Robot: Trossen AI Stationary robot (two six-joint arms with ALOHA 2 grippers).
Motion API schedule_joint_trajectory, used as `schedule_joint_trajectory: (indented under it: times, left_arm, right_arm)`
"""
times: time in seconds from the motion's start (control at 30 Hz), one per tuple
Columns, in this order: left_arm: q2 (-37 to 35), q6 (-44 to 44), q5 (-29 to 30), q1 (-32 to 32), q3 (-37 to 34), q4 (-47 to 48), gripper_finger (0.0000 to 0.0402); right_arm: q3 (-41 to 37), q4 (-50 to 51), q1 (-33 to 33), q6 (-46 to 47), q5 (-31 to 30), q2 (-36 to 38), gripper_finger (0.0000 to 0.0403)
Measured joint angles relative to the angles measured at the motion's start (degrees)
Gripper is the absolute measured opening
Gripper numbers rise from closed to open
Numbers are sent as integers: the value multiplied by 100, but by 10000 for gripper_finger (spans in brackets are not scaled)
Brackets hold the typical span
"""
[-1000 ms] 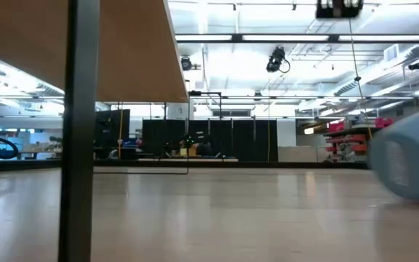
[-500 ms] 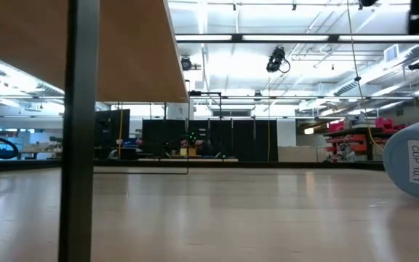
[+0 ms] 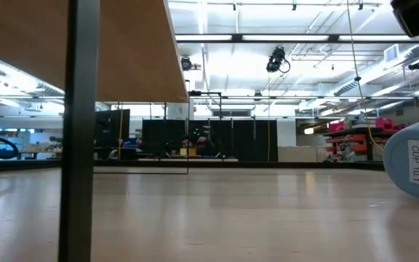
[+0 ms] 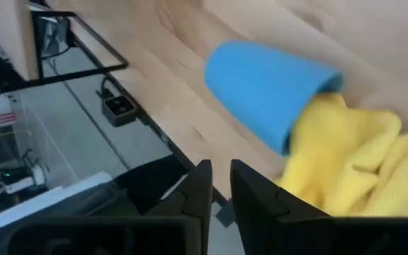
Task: Stack small to large cups/mugs on shelf
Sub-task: Move the light blue cup
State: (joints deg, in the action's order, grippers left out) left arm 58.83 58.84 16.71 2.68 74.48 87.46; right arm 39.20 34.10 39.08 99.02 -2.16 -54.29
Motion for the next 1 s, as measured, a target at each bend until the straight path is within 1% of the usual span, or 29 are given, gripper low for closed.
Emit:
schedule_joint_trajectory:
  times: [0.2, 0.3, 0.47, 0.63, 1.0]
  left_arm:
    - [0, -12, 0, 0, 1, 1, 40]
    - [1, -12, 0, 0, 0, -4, 43]
    - [0, -10, 0, 0, 0, -46, 44]
    - [1, -3, 0, 0, 1, -46, 42]
    - [0, 3, 0, 0, 0, -59, 45]
  right_arm:
    - [-733, -1156, 198, 357, -105, 51, 53]
    - [-924, -1289, 207, 450, -174, 51, 48]
    - [-1228, -1324, 211, 614, -82, 49, 45]
    - [-1478, -1710, 211, 652, -82, 49, 45]
    - [-1615, -1966, 209, 643, -81, 47, 45]
